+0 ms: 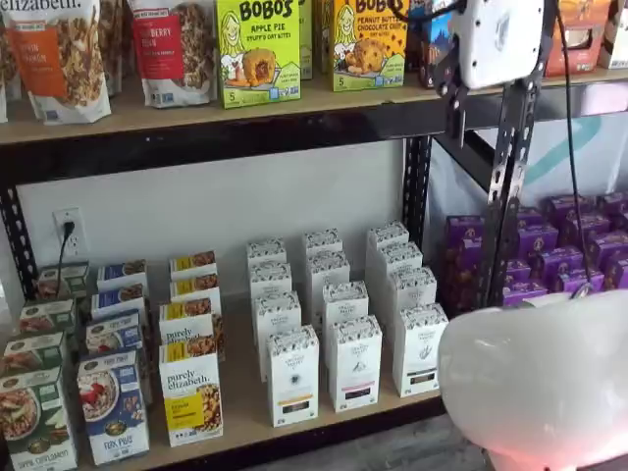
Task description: Pick up the white box with a green strip in the middle, on the bottom shelf, the sixth box from the left
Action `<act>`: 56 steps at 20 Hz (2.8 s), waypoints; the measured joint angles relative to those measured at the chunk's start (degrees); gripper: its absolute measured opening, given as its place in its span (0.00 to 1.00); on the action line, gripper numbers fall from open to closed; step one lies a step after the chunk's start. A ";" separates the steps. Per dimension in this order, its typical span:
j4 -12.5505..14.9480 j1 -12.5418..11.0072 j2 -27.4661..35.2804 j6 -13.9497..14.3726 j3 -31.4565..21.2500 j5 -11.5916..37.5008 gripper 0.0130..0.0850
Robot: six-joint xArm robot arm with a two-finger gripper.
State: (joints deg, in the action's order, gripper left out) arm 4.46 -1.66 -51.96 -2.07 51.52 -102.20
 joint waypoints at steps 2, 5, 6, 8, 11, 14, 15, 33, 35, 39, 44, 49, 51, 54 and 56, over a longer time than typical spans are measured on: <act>-0.92 -2.00 -1.04 -1.49 -4.13 4.28 1.00; -2.49 -4.62 -1.45 -3.65 -9.17 9.50 1.00; -2.66 -5.17 -1.51 -4.11 -10.85 11.29 1.00; -2.08 -5.63 -1.52 -4.41 -14.71 15.50 1.00; -1.14 -5.88 -1.21 -4.25 -19.86 21.29 1.00; -1.19 -6.25 -0.78 -4.27 -24.03 26.42 1.00; -1.20 -6.31 -0.42 -4.26 -25.18 27.92 1.00; -2.92 -6.90 22.83 -4.57 -40.01 66.72 1.00; -2.44 -7.23 26.97 -4.47 -39.87 70.87 1.00; -0.74 -8.60 35.64 -4.22 -38.50 78.41 1.00; 0.37 -10.57 43.94 -5.13 -35.74 84.20 1.00; 2.95 -12.55 52.09 -4.53 -31.71 88.75 1.00; 3.62 -13.44 56.07 -4.78 -29.30 90.26 1.00; 6.79 -14.50 60.11 -2.73 -26.50 91.32 1.00; 7.51 -14.69 62.84 -2.18 -24.69 93.05 1.00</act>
State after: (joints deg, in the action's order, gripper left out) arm 11.96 -16.35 10.88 -4.25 26.83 -9.15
